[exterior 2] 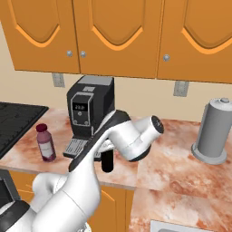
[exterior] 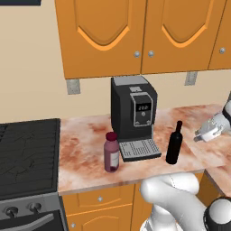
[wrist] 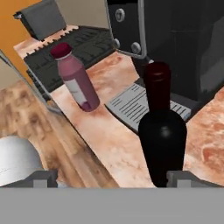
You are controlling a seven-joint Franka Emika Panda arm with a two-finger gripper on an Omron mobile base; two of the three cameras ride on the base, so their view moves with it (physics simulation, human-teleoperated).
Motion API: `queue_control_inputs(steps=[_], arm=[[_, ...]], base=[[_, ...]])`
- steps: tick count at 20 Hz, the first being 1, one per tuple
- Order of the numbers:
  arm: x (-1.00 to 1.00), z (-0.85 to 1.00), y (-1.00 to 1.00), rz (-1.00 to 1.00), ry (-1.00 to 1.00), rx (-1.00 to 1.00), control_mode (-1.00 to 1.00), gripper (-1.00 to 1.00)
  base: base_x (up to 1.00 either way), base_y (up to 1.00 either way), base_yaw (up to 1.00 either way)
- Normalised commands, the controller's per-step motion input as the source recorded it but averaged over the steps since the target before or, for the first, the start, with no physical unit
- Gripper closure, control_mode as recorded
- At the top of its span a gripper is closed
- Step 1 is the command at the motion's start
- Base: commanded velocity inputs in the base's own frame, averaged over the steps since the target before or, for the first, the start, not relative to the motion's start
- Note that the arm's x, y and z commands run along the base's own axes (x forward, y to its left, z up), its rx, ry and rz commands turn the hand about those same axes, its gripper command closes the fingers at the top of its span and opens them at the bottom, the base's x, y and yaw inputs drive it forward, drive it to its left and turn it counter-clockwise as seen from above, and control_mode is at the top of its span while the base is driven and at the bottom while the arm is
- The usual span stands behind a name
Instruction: There is a wine glass and glass cup on the dining counter. Place the wine bottle next to the wine glass and the juice bottle next to the glass cup.
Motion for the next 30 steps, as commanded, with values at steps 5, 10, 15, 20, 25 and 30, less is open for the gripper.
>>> queue_control_inputs(steps=[5, 10, 15, 20, 25, 30], arm=[[0.63, -0.67, -0.47, 0.26, -0.15, 0.16, -1.0, -1.0], [0.81, -0.43, -0.05, 0.18, -0.1, 0.17, -1.0, -1.0], [0.55, -0.03, 0.0, 0.1, -0.06, 0.15, -1.0, -1.0], [0.04, -0.15, 0.0, 0.0, 0.0, 0.11, -1.0, -1.0], [-0.04, -0.09, 0.01, 0.0, 0.0, 0.09, -1.0, -1.0], [-0.01, 0.0, 0.29, 0.01, 0.0, 0.04, -1.0, -1.0]], base=[[0.0, 0.0, 0.0], [0.0, 0.0, 0.0], [0.0, 0.0, 0.0], [0.0, 0.0, 0.0], [0.0, 0.0, 0.0], [0.0, 0.0, 0.0]])
